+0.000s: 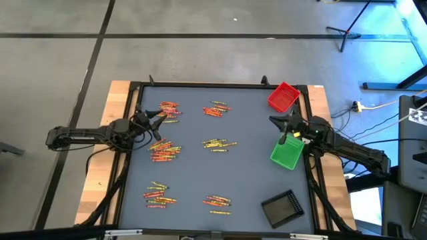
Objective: Sort crayons
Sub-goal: Put the light green crayon into the red bin
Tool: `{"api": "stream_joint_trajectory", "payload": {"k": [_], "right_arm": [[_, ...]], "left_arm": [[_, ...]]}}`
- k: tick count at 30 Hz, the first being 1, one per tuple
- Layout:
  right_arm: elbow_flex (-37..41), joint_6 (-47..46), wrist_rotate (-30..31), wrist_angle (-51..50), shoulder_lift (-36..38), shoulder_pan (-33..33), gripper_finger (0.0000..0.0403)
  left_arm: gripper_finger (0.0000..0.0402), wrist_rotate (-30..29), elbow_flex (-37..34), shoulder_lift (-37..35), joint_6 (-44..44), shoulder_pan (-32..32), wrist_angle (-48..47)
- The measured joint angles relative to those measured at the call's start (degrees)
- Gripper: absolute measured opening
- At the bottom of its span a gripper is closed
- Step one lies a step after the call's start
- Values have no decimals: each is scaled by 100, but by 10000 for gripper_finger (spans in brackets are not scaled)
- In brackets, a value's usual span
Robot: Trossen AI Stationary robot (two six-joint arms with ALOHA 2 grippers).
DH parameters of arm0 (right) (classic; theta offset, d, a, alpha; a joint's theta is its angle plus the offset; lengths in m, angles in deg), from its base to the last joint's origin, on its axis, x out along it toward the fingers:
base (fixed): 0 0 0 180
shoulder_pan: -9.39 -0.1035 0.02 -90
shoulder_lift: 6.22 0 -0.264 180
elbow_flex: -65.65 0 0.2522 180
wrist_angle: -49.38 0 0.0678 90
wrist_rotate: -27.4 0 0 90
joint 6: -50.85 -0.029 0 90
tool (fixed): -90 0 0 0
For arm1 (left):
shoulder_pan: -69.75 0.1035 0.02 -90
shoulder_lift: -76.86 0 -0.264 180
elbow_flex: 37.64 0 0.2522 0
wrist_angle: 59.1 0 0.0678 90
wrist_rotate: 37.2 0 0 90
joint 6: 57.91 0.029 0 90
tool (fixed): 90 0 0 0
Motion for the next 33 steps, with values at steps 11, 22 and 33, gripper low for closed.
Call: {"api": "stream_joint_trajectory", "payload": {"k": [11,22,33], "right_arm": [[4,-1225,-405,375,2,2,30],[4,-1165,-310,479,0,2,30],[4,-1197,-1079,1547,-1033,0,30]], "left_arm": [[127,2,0,0,2,0,-1],[128,44,0,0,-5,0,344],[128,-105,2,0,-153,2,982]]}}
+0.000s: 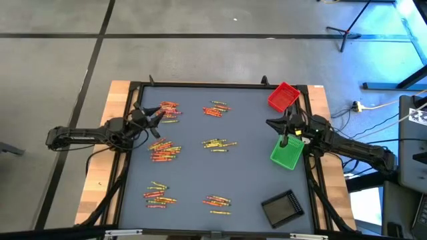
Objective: Sort crayons
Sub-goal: Put the light green crayon into the red bin
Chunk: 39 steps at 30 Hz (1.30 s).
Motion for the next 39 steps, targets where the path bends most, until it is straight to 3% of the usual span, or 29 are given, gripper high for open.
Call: {"api": "stream_joint_trajectory", "payload": {"k": [7,16,28,35,39], "right_arm": [[-203,-1,-130,850,-1347,0,30],[-1520,348,-581,687,-3438,0,30],[-2848,345,-1909,538,-5759,-9,30],[-3502,810,-1563,-588,-6699,-452,37],[-3776,1264,-937,-988,-6997,-813,79]], "left_arm": [[128,70,0,0,-164,0,26],[128,1091,0,207,-379,-2,81],[128,1709,280,1561,-282,-2,1088],[127,1800,1049,2859,-7,-2,1276],[128,1768,1412,3626,-2,0,1349]]}}
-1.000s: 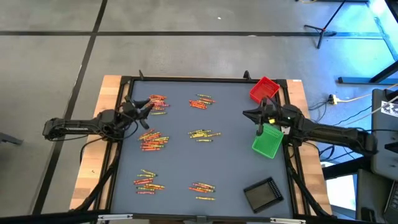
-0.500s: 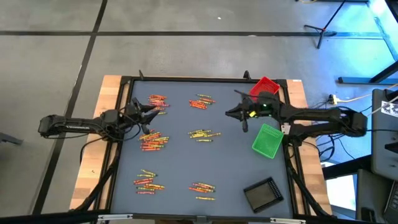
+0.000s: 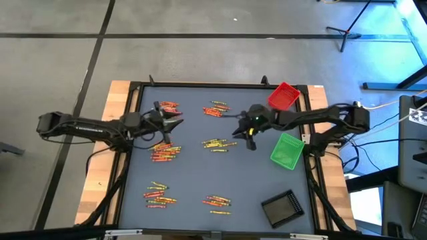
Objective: Sort crayons
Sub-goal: Put the light green crayon into the red bin
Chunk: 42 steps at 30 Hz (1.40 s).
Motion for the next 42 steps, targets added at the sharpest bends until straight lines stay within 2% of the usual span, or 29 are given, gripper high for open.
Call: {"api": "stream_joint_trajectory", "payload": {"k": [4,6,12,17,31,34,40,42], "right_arm": [[-106,266,511,-161,-154,-228,141],[-111,412,535,-193,-220,-303,164],[-108,504,573,-238,-502,-523,182],[-108,540,772,18,-881,-538,167],[-117,532,860,386,-1482,-537,125],[-117,535,838,374,-1486,-539,99],[-117,584,825,344,-1491,-540,21],[-117,582,831,342,-1489,-540,10]], "left_arm": [[127,-478,242,682,-323,1,432],[127,-449,256,928,-323,0,556],[127,-38,260,1477,-320,0,1051],[127,345,262,1685,-262,0,1183],[127,337,262,1726,-150,-2,1326],[127,335,262,1726,-149,-2,1390],[127,335,262,1726,-147,-2,1484],[127,331,262,1726,-112,0,1505]]}}
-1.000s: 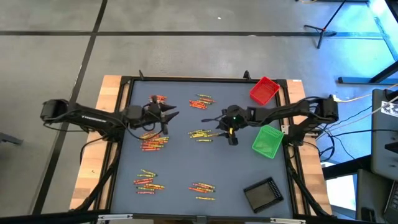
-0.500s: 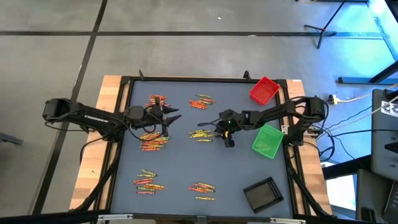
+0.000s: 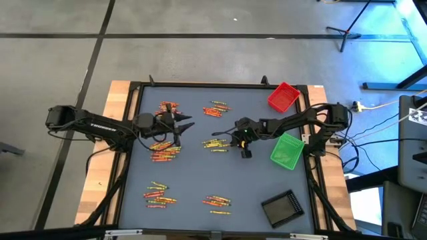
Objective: Sort crayons
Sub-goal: Put the light green crayon into the red bin
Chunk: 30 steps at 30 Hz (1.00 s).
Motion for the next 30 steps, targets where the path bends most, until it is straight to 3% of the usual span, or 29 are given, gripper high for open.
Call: {"api": "stream_joint_trajectory", "payload": {"k": [8,20,30], "right_arm": [[2,-35,18,-5,-4,0,31],[4,-198,13,-18,-13,4,75],[11,-197,27,-40,-7,4,10]], "left_arm": [[127,-3,0,0,741,0,43],[127,-3,0,0,868,0,119],[127,-1,0,0,868,0,119]]}}
